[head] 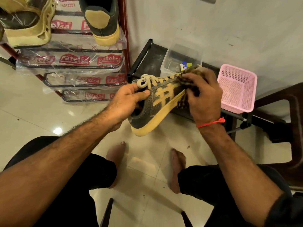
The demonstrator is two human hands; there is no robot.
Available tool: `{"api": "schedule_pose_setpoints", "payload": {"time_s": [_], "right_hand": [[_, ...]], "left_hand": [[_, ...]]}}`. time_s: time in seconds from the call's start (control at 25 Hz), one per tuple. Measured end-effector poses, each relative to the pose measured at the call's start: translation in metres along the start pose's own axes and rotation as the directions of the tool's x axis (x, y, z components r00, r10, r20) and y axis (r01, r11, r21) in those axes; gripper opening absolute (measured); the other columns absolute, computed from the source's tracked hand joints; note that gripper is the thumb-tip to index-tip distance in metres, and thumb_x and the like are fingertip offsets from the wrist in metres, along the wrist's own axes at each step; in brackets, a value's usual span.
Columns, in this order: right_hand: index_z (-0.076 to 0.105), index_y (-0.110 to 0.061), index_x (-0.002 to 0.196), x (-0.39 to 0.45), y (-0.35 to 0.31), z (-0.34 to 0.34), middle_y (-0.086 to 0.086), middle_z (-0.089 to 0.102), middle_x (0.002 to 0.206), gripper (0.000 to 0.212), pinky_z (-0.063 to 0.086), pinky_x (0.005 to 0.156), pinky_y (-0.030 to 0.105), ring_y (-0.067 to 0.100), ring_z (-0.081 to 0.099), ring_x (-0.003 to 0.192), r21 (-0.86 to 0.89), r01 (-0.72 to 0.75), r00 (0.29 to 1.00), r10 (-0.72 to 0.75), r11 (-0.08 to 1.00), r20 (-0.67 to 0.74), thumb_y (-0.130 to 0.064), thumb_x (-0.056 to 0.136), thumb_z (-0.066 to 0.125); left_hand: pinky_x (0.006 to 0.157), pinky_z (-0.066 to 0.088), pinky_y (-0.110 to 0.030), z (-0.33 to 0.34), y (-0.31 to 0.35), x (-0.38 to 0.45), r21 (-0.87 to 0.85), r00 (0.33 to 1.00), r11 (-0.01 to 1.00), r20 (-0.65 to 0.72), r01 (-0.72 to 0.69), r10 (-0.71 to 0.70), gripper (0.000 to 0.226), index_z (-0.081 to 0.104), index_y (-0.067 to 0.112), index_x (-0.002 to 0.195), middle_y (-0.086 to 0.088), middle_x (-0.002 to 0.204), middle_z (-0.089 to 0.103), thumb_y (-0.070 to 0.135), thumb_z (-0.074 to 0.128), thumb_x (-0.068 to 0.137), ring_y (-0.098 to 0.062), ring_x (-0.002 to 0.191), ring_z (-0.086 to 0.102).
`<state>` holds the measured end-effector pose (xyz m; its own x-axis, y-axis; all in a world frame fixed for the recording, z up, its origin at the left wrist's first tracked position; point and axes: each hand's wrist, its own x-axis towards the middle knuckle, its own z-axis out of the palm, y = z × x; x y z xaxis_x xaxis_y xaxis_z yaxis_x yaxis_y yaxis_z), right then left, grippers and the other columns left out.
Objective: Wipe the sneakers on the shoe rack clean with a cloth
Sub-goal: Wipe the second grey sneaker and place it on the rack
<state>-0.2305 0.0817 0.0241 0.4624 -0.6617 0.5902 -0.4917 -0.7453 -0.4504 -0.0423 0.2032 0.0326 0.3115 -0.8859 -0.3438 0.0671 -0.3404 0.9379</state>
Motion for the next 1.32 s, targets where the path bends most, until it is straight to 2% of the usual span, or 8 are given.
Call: {"api": "schedule_pose_setpoints", "payload": {"time_s": [0.2, 0.4, 0.56, 0.72, 0.92, 1.12, 1.2, 1.32], "right_hand": [[0.076, -0.007, 0.104, -0.056, -0.068, 0.034, 0.019, 0.067, 0.115, 0.016, 0.055, 0.084, 0.046, 0.039, 0.064, 0.097, 0.126, 0.322, 0.918, -0.341, 0.939, 0.2, -0.013, 0.092, 0.066], [0.076, -0.007, 0.105, -0.008, -0.01, 0.008, 0.019, 0.066, 0.114, 0.029, 0.053, 0.094, 0.049, 0.04, 0.063, 0.108, 0.027, 0.027, 0.999, -0.028, 0.999, 0.026, -0.006, 0.079, 0.062], [0.076, -0.006, 0.106, -0.043, -0.052, 0.027, 0.019, 0.067, 0.114, 0.025, 0.054, 0.092, 0.047, 0.04, 0.064, 0.103, 0.091, 0.247, 0.952, -0.259, 0.965, 0.162, -0.005, 0.084, 0.063], [0.075, -0.011, 0.109, 0.002, 0.008, -0.008, 0.016, 0.064, 0.117, 0.036, 0.053, 0.094, 0.049, 0.035, 0.061, 0.11, -0.062, -0.111, 0.994, 0.112, 0.992, 0.018, 0.0, 0.076, 0.063], [0.076, -0.008, 0.109, -0.035, -0.063, 0.018, 0.017, 0.065, 0.115, 0.034, 0.051, 0.1, 0.04, 0.035, 0.062, 0.109, 0.151, 0.134, 0.982, -0.152, 0.979, 0.115, -0.002, 0.078, 0.063], [0.075, -0.015, 0.107, 0.003, 0.026, -0.021, 0.013, 0.064, 0.117, 0.041, 0.048, 0.103, 0.029, 0.027, 0.061, 0.111, -0.062, -0.303, 0.953, 0.302, 0.951, -0.025, 0.008, 0.074, 0.066], [0.076, -0.013, 0.104, -0.01, -0.004, -0.006, 0.011, 0.065, 0.113, 0.043, 0.046, 0.101, 0.02, 0.025, 0.062, 0.109, 0.0, -0.183, 0.983, 0.183, 0.983, 0.025, 0.009, 0.069, 0.066], [0.077, -0.012, 0.105, -0.014, -0.022, 0.002, 0.01, 0.066, 0.113, 0.042, 0.049, 0.102, 0.032, 0.026, 0.062, 0.111, 0.105, -0.029, 0.995, 0.019, 0.994, 0.094, 0.007, 0.068, 0.067]], "left_hand": [[0.06, 0.052, -0.017, -0.005, 0.001, -0.001, -0.045, 0.996, 0.998, -0.069, 0.053, -0.056, 0.018, 0.073, 0.019, 0.11, 0.005, 0.089, 0.078, 0.018, 0.056, 0.102, -0.007, 0.077, 0.072], [0.062, 0.054, -0.016, -0.001, 0.002, -0.006, -0.004, 0.999, 0.999, -0.006, 0.043, -0.043, 0.022, 0.07, 0.016, 0.116, 0.002, 0.094, 0.078, 0.013, 0.052, 0.104, -0.008, 0.079, 0.075], [0.09, 0.056, -0.029, 0.0, 0.0, -0.006, 0.047, 1.0, 0.999, 0.022, -0.009, 0.008, 0.026, 0.071, 0.021, 0.119, 0.001, 0.11, 0.078, 0.013, 0.051, 0.105, -0.014, 0.106, 0.072], [0.083, 0.056, -0.02, 0.003, 0.001, -0.01, 0.126, 0.997, 0.989, 0.038, -0.075, 0.071, 0.025, 0.069, 0.025, 0.119, 0.008, 0.103, 0.079, 0.012, 0.054, 0.103, -0.005, 0.098, 0.074], [0.101, 0.054, -0.045, 0.005, -0.005, -0.012, 0.343, 0.961, 0.9, 0.025, -0.267, 0.276, 0.033, 0.07, 0.03, 0.12, 0.007, 0.112, 0.076, 0.021, 0.056, 0.091, -0.011, 0.111, 0.069], [0.086, 0.059, -0.047, 0.008, -0.01, -0.021, 0.607, 0.92, 0.729, 0.01, -0.316, 0.391, 0.039, 0.054, 0.04, 0.132, 0.012, 0.109, 0.076, 0.044, 0.05, 0.093, -0.02, 0.1, 0.071], [0.078, 0.058, -0.044, 0.012, -0.012, -0.023, 0.698, 0.876, 0.62, 0.02, -0.358, 0.483, 0.032, 0.065, 0.033, 0.123, 0.011, 0.095, 0.073, 0.038, 0.05, 0.095, -0.024, 0.086, 0.069], [0.079, 0.053, -0.039, 0.012, -0.012, -0.021, 0.724, 0.833, 0.573, 0.004, -0.384, 0.553, 0.032, 0.069, 0.026, 0.124, 0.008, 0.093, 0.071, 0.03, 0.054, 0.096, -0.027, 0.084, 0.065]]}}
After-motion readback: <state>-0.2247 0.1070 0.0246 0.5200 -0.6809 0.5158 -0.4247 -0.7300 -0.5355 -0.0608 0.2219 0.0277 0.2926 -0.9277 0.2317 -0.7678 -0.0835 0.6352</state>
